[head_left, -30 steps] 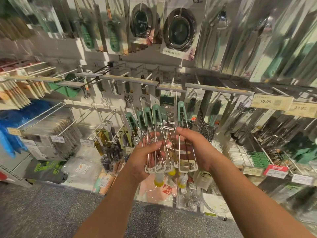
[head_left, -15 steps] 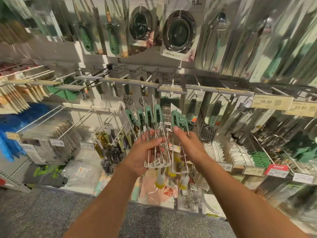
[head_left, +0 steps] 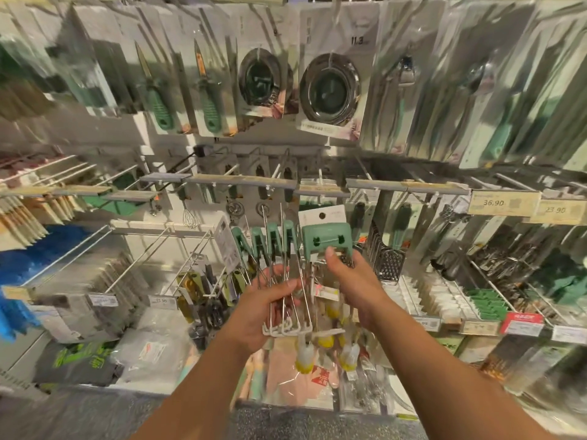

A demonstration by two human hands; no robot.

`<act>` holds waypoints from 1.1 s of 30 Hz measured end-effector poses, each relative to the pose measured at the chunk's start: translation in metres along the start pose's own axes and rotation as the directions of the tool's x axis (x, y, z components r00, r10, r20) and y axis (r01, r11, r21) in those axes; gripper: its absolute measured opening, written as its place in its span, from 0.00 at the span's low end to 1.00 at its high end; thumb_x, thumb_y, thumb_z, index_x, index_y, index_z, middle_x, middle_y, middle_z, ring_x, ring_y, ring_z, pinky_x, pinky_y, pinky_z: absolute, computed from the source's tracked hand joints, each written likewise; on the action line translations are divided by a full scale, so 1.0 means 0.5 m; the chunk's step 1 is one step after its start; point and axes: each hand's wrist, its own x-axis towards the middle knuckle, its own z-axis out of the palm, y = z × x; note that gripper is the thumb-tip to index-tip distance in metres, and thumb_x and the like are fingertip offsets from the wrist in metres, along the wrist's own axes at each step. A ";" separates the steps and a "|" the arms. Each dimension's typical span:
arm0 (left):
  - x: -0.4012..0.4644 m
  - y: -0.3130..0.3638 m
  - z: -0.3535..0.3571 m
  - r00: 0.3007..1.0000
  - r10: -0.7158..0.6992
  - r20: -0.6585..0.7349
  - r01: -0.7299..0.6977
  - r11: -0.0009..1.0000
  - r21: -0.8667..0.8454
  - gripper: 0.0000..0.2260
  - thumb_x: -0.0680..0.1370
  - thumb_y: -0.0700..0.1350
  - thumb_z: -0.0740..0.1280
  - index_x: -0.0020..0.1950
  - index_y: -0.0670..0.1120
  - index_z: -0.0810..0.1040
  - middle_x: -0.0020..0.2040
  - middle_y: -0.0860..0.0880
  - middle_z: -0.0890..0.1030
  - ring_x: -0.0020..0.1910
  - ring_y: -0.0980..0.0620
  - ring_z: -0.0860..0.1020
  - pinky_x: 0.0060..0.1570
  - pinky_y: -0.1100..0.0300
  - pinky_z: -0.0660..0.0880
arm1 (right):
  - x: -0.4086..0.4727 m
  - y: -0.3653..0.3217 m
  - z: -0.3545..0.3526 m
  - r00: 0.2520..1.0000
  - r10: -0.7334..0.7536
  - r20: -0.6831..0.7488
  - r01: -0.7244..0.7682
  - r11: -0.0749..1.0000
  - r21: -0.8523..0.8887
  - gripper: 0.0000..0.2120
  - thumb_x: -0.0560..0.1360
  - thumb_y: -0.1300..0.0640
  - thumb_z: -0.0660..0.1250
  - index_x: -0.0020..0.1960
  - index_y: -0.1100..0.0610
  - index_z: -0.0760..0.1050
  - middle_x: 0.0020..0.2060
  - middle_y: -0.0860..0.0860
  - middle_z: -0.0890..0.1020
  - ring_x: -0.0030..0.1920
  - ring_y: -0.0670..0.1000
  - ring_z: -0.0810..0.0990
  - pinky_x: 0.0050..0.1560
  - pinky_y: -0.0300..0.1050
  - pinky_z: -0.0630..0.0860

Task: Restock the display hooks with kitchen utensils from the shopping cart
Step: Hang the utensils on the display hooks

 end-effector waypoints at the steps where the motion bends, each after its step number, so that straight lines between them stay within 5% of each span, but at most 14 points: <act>1: 0.001 0.002 -0.003 1.000 -0.007 -0.004 0.007 1.000 -0.011 0.27 0.70 0.34 0.74 0.68 0.43 0.76 0.48 0.40 0.87 0.35 0.46 0.84 0.35 0.52 0.83 | 0.004 -0.001 -0.001 1.000 0.009 0.012 -0.009 1.000 0.020 0.54 0.63 0.18 0.63 0.82 0.42 0.58 0.77 0.47 0.69 0.73 0.56 0.72 0.70 0.62 0.71; 3: 0.004 0.005 -0.008 1.000 -0.016 -0.016 0.016 1.000 -0.022 0.26 0.71 0.33 0.73 0.68 0.44 0.75 0.48 0.40 0.87 0.35 0.46 0.84 0.34 0.51 0.83 | 0.010 -0.007 -0.005 0.998 0.034 0.049 -0.037 0.998 0.059 0.46 0.70 0.20 0.57 0.82 0.42 0.59 0.72 0.46 0.72 0.66 0.51 0.75 0.63 0.55 0.73; 5: 0.007 0.008 -0.010 1.000 -0.003 -0.025 0.004 1.000 0.013 0.24 0.74 0.32 0.72 0.69 0.43 0.74 0.48 0.41 0.87 0.34 0.47 0.83 0.35 0.53 0.83 | 0.022 -0.007 -0.010 0.998 0.030 0.053 -0.033 0.997 0.063 0.39 0.76 0.25 0.55 0.82 0.42 0.59 0.77 0.46 0.69 0.72 0.53 0.71 0.69 0.58 0.70; 9: 0.012 0.020 -0.003 0.998 0.036 -0.044 -0.034 0.998 0.048 0.27 0.70 0.35 0.74 0.68 0.43 0.75 0.50 0.41 0.87 0.33 0.48 0.83 0.32 0.56 0.81 | 0.049 -0.011 -0.014 0.998 0.006 0.062 -0.008 0.999 0.034 0.44 0.70 0.24 0.57 0.81 0.44 0.60 0.79 0.48 0.67 0.73 0.55 0.70 0.69 0.58 0.70; 15: 0.017 0.034 -0.009 0.992 0.095 -0.088 -0.090 0.994 0.063 0.26 0.68 0.36 0.75 0.66 0.44 0.76 0.49 0.41 0.88 0.32 0.49 0.83 0.28 0.58 0.80 | 0.088 -0.019 -0.018 0.998 -0.008 0.055 0.006 0.999 0.031 0.32 0.82 0.33 0.56 0.81 0.48 0.61 0.78 0.49 0.68 0.75 0.56 0.69 0.70 0.56 0.68; 19: 0.023 0.034 -0.023 0.989 0.102 -0.107 -0.098 0.994 0.043 0.29 0.65 0.35 0.75 0.66 0.42 0.77 0.46 0.41 0.87 0.31 0.48 0.82 0.31 0.59 0.81 | 0.093 -0.015 -0.013 0.999 -0.027 0.044 0.025 0.998 0.057 0.29 0.78 0.29 0.57 0.70 0.46 0.74 0.55 0.47 0.79 0.48 0.48 0.77 0.51 0.48 0.74; 21: 0.024 0.032 -0.026 0.989 0.108 -0.104 -0.104 0.993 0.049 0.28 0.64 0.35 0.75 0.65 0.44 0.77 0.45 0.42 0.87 0.30 0.48 0.82 0.31 0.59 0.80 | 0.097 -0.007 -0.014 0.999 -0.037 0.022 0.036 0.997 0.062 0.29 0.78 0.30 0.58 0.62 0.52 0.77 0.45 0.54 0.79 0.44 0.53 0.80 0.44 0.46 0.70; 22: 0.024 0.031 -0.026 0.989 0.113 -0.096 -0.107 0.993 0.057 0.28 0.64 0.36 0.75 0.64 0.44 0.77 0.44 0.42 0.87 0.30 0.48 0.81 0.31 0.59 0.80 | 0.099 -0.004 -0.015 0.999 -0.035 0.007 0.035 0.997 0.072 0.28 0.81 0.34 0.57 0.64 0.56 0.75 0.55 0.60 0.76 0.46 0.58 0.81 0.43 0.47 0.69; 24: 0.024 0.032 -0.026 0.991 0.110 -0.082 -0.104 0.992 0.074 0.27 0.65 0.36 0.76 0.64 0.44 0.77 0.44 0.42 0.87 0.31 0.48 0.81 0.32 0.57 0.79 | 0.102 -0.002 -0.017 0.999 -0.034 0.006 0.033 0.996 0.088 0.26 0.84 0.38 0.57 0.68 0.57 0.74 0.39 0.48 0.72 0.39 0.54 0.78 0.40 0.46 0.67; 28: 0.025 0.035 -0.034 0.992 0.104 -0.067 -0.097 0.989 0.110 0.31 0.64 0.34 0.81 0.65 0.44 0.78 0.47 0.41 0.86 0.32 0.48 0.81 0.34 0.57 0.79 | 0.110 -0.020 -0.015 1.000 -0.024 0.016 0.023 0.996 0.084 0.23 0.84 0.39 0.58 0.69 0.54 0.74 0.44 0.52 0.73 0.37 0.51 0.68 0.35 0.51 0.71; 33: 0.010 0.051 -0.056 0.989 0.117 -0.087 -0.103 0.984 0.148 0.30 0.62 0.36 0.78 0.64 0.44 0.77 0.44 0.40 0.86 0.30 0.47 0.82 0.28 0.60 0.79 | 0.120 -0.035 -0.023 0.988 -0.133 -0.077 0.131 0.991 -0.026 0.19 0.81 0.39 0.64 0.60 0.54 0.74 0.49 0.52 0.81 0.43 0.50 0.78 0.42 0.49 0.73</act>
